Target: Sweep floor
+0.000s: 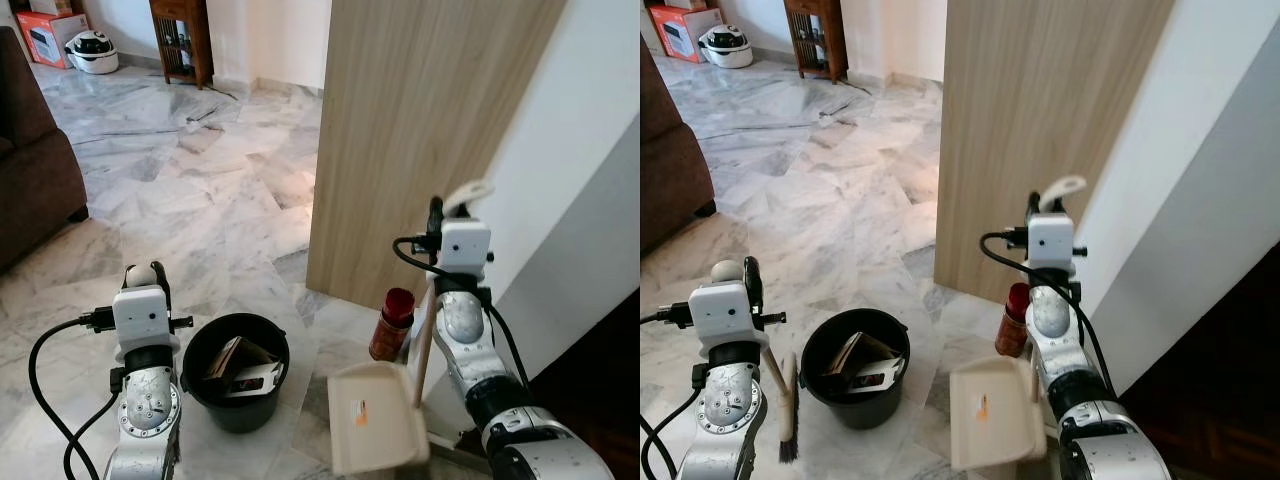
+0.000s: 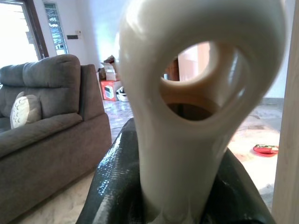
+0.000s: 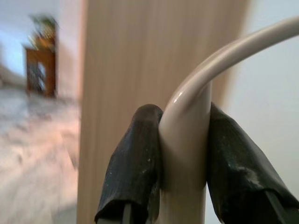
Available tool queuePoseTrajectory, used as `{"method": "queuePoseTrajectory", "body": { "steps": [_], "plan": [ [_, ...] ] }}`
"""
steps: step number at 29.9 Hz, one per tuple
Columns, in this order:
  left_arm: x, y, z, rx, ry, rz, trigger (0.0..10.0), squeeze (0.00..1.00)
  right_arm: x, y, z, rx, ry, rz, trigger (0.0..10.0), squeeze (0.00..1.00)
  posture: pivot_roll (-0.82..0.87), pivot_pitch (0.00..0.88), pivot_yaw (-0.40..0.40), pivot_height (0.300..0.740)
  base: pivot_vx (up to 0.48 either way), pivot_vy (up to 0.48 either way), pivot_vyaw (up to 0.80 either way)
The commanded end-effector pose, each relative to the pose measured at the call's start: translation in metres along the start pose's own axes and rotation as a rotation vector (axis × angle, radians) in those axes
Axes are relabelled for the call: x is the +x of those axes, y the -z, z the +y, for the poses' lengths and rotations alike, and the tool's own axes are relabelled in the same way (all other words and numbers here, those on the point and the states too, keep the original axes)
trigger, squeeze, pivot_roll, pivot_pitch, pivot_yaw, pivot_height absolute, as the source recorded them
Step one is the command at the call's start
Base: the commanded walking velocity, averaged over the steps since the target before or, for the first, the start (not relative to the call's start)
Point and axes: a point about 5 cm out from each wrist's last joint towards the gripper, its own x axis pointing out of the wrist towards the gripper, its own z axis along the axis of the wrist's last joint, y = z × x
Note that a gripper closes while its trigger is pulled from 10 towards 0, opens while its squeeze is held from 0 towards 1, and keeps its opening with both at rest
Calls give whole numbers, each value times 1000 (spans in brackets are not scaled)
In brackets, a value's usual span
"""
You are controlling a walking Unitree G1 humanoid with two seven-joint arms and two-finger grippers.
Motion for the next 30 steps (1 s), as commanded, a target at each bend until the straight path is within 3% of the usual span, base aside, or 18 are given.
{"method": "queuePoseTrajectory", "body": {
  "steps": [1,9,15,24,30],
  "plan": [
    [4,-8,-3,-15,14,-50,10000,0,-2,9,-8,32,35,57,10000,0,240,0,-68,740,0,0,0],
    [2,-6,-4,-16,15,-44,10000,0,-8,22,-13,58,33,131,10000,0,241,0,-73,740,0,0,0],
    [-9,5,4,-2,0,1,10000,0,-14,29,-7,113,-45,158,10000,0,239,0,-77,740,0,0,0],
    [-30,28,30,-19,-63,126,10000,0,-20,35,-4,135,-105,186,10000,0,257,0,-90,740,0,0,0],
    [-46,40,30,-40,-27,192,10000,0,-19,34,-4,157,-110,174,10000,0,328,0,-87,740,0,0,0]
  ]
}}
